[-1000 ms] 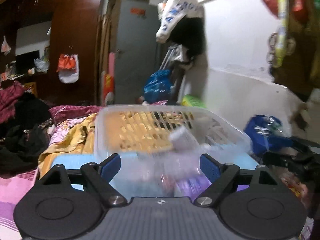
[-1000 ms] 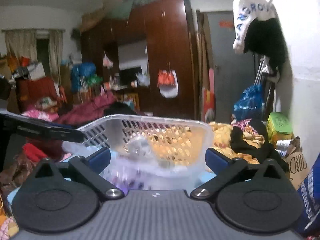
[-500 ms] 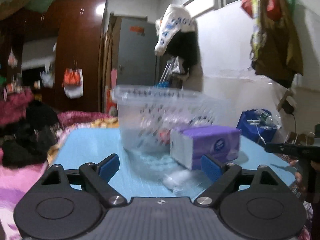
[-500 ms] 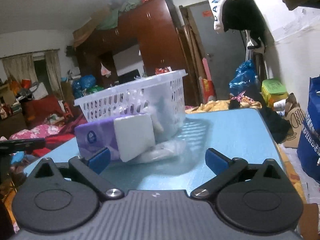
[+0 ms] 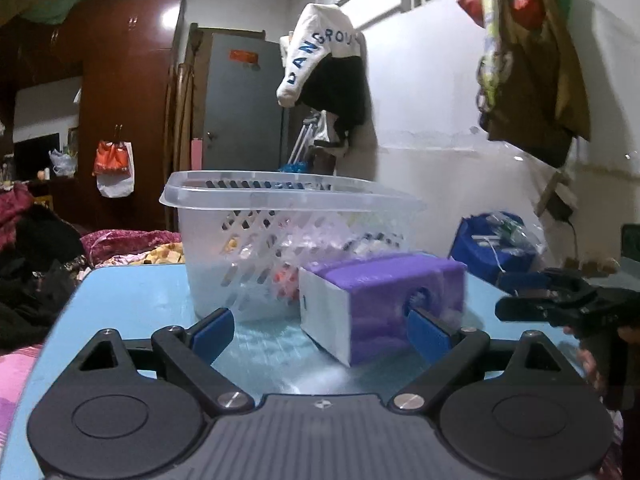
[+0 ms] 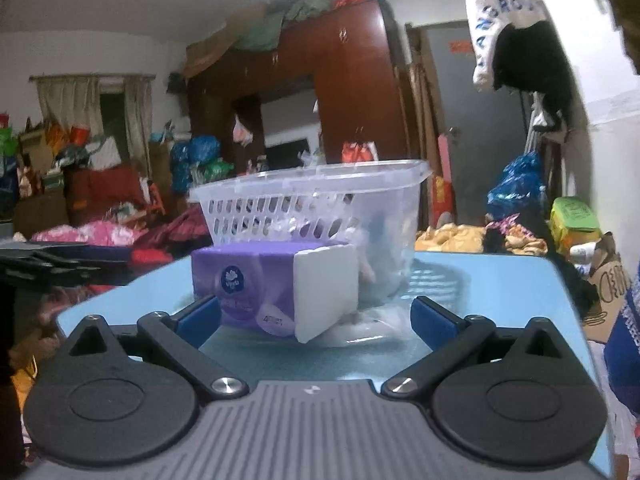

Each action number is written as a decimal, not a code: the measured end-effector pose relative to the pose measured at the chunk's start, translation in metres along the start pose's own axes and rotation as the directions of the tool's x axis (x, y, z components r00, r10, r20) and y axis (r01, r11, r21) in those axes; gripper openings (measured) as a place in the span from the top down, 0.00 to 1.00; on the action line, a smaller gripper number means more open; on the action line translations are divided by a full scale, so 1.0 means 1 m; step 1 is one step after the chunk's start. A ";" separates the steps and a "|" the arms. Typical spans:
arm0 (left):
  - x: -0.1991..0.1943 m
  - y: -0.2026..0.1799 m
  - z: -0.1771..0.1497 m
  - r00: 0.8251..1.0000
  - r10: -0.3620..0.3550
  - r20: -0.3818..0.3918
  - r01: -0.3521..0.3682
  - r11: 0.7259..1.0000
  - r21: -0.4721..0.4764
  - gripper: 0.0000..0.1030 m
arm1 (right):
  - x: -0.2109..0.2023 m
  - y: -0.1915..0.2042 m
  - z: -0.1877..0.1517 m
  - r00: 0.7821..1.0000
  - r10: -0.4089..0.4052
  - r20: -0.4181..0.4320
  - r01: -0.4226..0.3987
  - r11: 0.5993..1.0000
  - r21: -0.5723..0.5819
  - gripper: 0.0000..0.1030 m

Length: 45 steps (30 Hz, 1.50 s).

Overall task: Organize objects
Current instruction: 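Close both tools on the purple tissue pack from its two ends, then lift the tissue pack with both tools and carry it toward the basket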

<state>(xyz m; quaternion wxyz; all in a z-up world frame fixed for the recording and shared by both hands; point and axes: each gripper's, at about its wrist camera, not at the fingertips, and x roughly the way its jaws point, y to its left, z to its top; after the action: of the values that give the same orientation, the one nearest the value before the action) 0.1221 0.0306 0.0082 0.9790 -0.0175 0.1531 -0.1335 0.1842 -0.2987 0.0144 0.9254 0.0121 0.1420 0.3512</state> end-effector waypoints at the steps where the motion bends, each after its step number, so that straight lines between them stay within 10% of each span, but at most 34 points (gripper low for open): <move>1: 0.006 0.002 0.000 1.000 -0.008 0.008 0.008 1.000 -0.006 0.08 | 0.004 -0.002 0.001 1.000 -0.002 0.000 0.002 1.000 -0.004 0.00; 12: 0.043 -0.011 -0.002 0.992 -0.101 -0.076 0.104 0.994 0.039 0.27 | 0.031 -0.004 0.003 0.995 0.072 -0.065 -0.075 0.997 -0.034 0.10; 20: 0.046 -0.019 -0.001 0.985 -0.152 -0.086 0.158 0.985 0.062 0.39 | 0.029 0.003 0.002 0.990 0.097 -0.098 -0.104 0.992 -0.069 0.38; 39: -0.042 -0.030 -0.013 0.938 -0.290 0.188 0.272 0.955 0.118 0.47 | -0.047 0.039 0.001 0.980 0.134 0.144 -0.107 0.978 -0.181 0.51; 45: -0.059 -0.035 0.040 0.924 -0.291 0.247 0.256 0.953 0.164 0.48 | -0.052 0.048 0.043 0.966 0.131 0.225 -0.073 0.966 -0.248 0.52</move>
<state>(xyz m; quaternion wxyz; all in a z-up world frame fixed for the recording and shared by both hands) 0.0714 0.0123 0.0660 0.9615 0.0064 0.0061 -0.2748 0.1274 -0.2931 0.0744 0.9111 -0.0491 -0.0146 0.4090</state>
